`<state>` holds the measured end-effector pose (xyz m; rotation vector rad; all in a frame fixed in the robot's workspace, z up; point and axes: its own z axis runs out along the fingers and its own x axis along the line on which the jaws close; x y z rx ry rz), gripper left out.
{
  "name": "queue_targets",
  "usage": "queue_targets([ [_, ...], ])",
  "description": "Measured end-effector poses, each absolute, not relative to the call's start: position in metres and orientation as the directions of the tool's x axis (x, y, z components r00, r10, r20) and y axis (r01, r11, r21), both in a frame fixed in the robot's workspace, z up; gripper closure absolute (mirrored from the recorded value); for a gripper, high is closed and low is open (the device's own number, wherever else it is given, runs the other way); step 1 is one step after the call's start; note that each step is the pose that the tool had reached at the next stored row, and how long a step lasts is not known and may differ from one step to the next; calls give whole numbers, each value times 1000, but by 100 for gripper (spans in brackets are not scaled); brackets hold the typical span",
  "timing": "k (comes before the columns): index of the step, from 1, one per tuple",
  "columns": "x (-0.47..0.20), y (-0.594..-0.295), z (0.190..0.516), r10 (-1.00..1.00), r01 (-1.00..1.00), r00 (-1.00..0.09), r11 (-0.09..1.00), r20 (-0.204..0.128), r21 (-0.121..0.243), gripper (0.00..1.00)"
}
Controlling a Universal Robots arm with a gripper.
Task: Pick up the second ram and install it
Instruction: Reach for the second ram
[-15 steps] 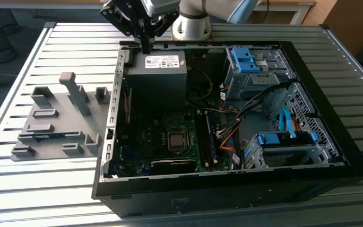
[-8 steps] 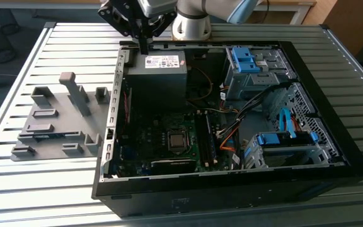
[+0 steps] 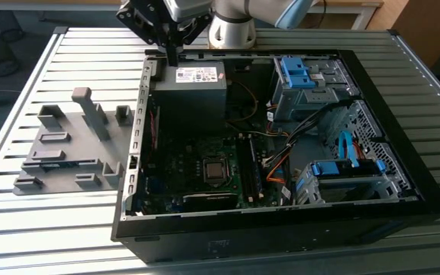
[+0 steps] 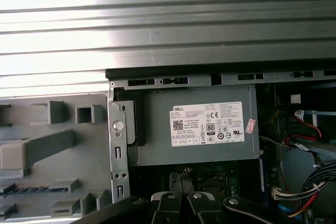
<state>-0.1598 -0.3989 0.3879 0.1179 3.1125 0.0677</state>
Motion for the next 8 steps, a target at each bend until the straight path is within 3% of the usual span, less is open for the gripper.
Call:
queue_targets([
  [8, -163, -399, 387, 76, 75, -997, 996, -24, 44, 89],
])
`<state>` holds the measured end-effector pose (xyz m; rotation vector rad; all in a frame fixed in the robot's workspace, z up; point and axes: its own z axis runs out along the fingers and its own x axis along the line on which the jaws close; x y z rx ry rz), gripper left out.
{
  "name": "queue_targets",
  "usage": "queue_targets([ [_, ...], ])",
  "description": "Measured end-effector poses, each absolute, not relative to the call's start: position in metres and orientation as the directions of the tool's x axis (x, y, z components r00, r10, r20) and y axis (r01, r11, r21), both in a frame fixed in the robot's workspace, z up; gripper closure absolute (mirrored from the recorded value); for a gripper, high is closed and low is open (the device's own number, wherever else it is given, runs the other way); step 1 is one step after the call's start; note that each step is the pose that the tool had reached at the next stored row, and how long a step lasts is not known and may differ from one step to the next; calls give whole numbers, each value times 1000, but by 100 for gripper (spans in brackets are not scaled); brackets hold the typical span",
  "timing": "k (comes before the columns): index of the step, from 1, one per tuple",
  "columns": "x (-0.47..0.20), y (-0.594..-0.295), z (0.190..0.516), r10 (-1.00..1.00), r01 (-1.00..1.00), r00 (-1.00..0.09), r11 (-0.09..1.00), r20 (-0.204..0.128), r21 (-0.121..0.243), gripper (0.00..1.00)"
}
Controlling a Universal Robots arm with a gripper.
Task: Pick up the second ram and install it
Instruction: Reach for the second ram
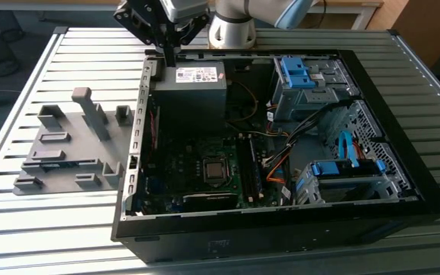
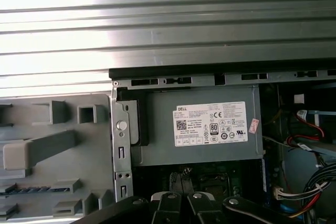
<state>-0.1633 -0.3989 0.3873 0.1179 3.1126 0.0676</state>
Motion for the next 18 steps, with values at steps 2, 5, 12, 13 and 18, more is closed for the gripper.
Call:
queue_targets([
  [2, -164, -399, 387, 76, 75, -997, 996, -24, 44, 89],
  [5, -165, -399, 387, 76, 75, -997, 996, -24, 44, 89],
  [12, -167, -399, 387, 76, 75, -997, 996, -24, 44, 89],
  [13, -167, -399, 387, 76, 75, -997, 996, -24, 44, 89],
  [18, -168, -399, 386, 76, 75, -997, 996, -24, 44, 89],
])
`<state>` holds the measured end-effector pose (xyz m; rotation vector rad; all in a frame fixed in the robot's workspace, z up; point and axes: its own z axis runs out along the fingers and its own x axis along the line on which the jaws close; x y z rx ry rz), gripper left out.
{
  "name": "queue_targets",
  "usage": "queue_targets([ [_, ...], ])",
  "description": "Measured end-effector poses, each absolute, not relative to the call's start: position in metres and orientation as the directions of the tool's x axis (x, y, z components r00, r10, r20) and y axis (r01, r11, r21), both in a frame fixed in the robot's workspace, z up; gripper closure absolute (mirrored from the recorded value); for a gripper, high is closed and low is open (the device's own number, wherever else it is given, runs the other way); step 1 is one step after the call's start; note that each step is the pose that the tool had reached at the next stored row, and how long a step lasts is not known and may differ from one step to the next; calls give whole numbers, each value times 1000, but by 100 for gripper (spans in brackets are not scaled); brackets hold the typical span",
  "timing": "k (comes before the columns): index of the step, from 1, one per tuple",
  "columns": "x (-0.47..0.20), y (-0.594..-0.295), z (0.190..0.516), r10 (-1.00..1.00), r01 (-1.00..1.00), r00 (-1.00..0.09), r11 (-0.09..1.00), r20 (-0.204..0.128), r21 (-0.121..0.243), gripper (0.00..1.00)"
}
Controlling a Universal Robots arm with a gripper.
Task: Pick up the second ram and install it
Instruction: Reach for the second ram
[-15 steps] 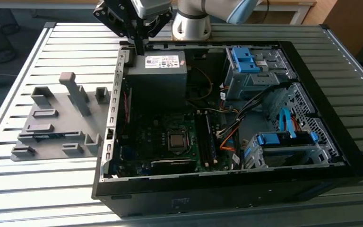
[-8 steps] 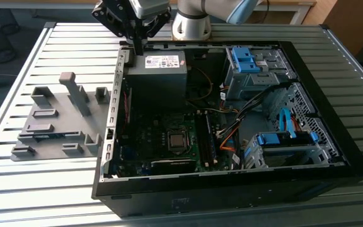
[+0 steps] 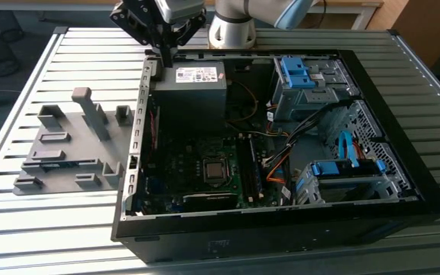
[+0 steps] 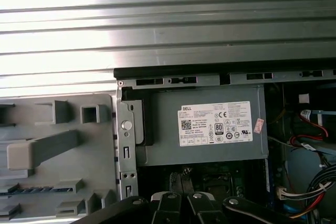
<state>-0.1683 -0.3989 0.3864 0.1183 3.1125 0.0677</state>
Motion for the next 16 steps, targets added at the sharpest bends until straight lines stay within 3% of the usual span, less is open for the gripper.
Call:
queue_targets([
  [16, -177, -399, 386, 76, 75, -997, 996, -24, 44, 89],
])
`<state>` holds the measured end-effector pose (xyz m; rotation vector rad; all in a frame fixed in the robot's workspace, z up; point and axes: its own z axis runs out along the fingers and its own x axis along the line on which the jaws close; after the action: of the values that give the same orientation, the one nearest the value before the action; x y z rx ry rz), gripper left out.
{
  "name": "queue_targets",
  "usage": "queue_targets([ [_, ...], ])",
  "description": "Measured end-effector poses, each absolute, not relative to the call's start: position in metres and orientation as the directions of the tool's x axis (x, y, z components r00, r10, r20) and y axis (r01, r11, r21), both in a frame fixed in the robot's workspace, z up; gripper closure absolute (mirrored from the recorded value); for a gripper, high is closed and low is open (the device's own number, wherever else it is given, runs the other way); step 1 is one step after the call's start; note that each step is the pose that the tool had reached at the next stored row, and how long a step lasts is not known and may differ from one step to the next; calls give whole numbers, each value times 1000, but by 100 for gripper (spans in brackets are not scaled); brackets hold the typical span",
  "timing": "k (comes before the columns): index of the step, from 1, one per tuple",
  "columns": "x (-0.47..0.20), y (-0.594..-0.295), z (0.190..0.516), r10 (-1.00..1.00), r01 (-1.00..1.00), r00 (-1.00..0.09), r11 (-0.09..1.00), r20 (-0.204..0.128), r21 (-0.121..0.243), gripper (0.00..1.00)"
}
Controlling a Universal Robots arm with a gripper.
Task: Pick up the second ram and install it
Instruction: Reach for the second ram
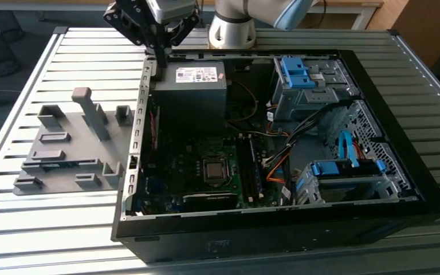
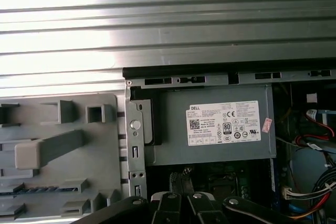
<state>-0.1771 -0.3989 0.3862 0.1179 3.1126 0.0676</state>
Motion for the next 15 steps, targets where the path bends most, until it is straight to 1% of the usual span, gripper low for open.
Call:
queue_targets([
  [15, -186, -399, 385, 76, 75, -997, 996, -24, 44, 89],
])
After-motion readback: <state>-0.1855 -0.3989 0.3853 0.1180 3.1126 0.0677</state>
